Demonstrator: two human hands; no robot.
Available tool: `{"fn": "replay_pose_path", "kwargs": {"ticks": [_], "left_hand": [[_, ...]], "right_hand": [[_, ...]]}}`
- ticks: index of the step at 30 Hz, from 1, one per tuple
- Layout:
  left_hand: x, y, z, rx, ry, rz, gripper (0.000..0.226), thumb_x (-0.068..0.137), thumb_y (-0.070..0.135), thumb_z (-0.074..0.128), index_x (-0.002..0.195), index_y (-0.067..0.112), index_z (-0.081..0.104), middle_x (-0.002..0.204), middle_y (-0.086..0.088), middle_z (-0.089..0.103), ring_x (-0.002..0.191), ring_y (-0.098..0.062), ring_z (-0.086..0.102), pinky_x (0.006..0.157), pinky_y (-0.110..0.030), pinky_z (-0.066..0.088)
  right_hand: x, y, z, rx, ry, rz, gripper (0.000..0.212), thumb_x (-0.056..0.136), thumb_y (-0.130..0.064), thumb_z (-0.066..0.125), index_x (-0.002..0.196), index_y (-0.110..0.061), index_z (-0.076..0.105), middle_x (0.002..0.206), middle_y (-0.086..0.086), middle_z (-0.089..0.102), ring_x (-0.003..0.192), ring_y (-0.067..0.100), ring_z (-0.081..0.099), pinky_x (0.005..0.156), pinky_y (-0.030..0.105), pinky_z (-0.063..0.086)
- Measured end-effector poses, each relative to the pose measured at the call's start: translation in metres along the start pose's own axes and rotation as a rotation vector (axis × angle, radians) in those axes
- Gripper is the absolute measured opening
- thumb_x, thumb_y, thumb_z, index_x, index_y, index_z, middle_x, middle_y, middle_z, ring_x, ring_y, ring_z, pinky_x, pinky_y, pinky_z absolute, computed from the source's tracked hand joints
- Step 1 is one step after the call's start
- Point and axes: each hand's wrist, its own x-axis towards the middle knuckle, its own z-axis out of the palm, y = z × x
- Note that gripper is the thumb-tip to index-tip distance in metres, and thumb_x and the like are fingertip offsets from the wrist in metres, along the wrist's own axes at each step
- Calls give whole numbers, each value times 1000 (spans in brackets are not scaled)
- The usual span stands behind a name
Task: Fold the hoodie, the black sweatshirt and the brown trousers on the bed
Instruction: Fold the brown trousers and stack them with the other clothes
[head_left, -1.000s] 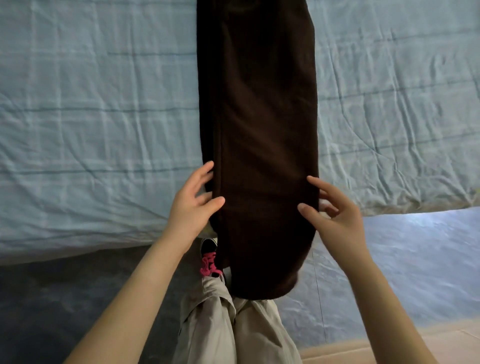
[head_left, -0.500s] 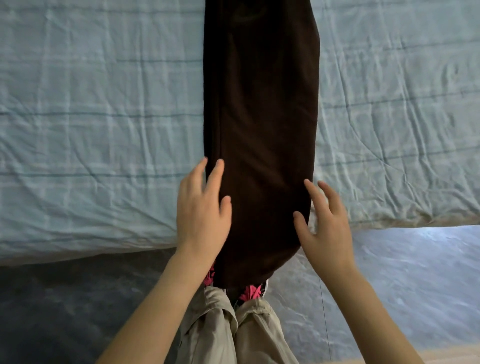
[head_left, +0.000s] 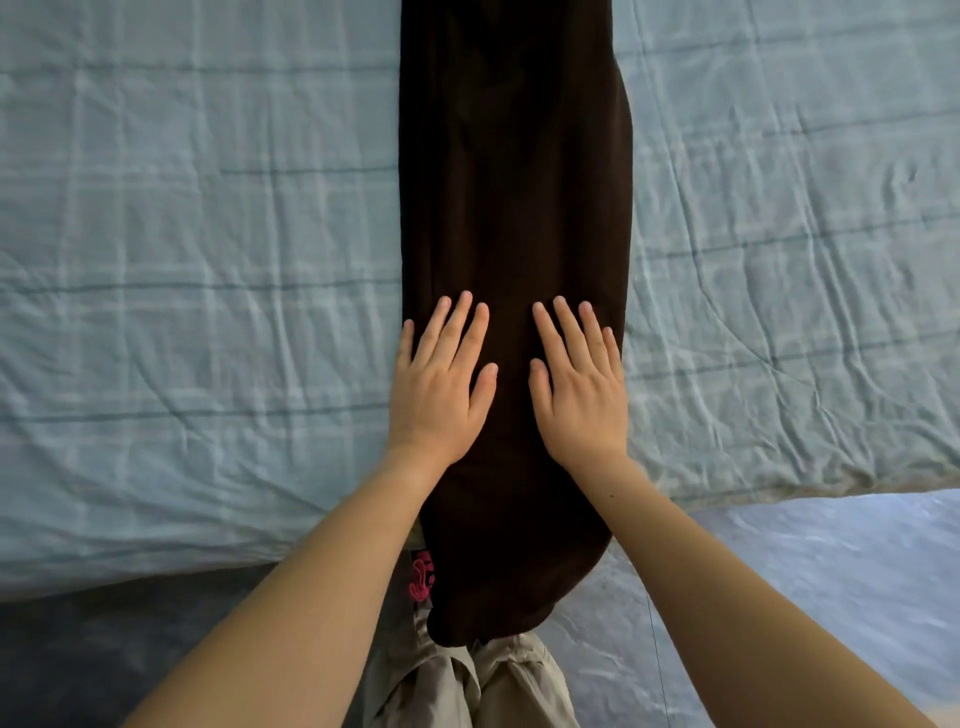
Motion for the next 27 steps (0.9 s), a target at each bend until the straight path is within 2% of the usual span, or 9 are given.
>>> {"fn": "replay_pose_path", "kwargs": {"ticks": [15, 27], "left_hand": [[4, -2, 6, -18, -3, -10, 59, 97, 37, 35, 154, 19, 29, 161, -2, 26, 150, -21, 18, 121, -49, 15], [4, 0, 5, -6, -7, -23, 59, 98, 37, 36, 154, 19, 28, 161, -2, 26, 150, -20, 18, 120, -51, 17]], "right_hand": [[4, 0, 9, -65, -4, 26, 59, 98, -30, 38, 157, -23, 32, 162, 3, 32, 153, 23, 19, 125, 43, 12], [3, -3, 7, -85, -14, 36, 59, 97, -29, 38, 156, -22, 33, 161, 2, 33, 153, 23, 20, 125, 43, 14]]}}
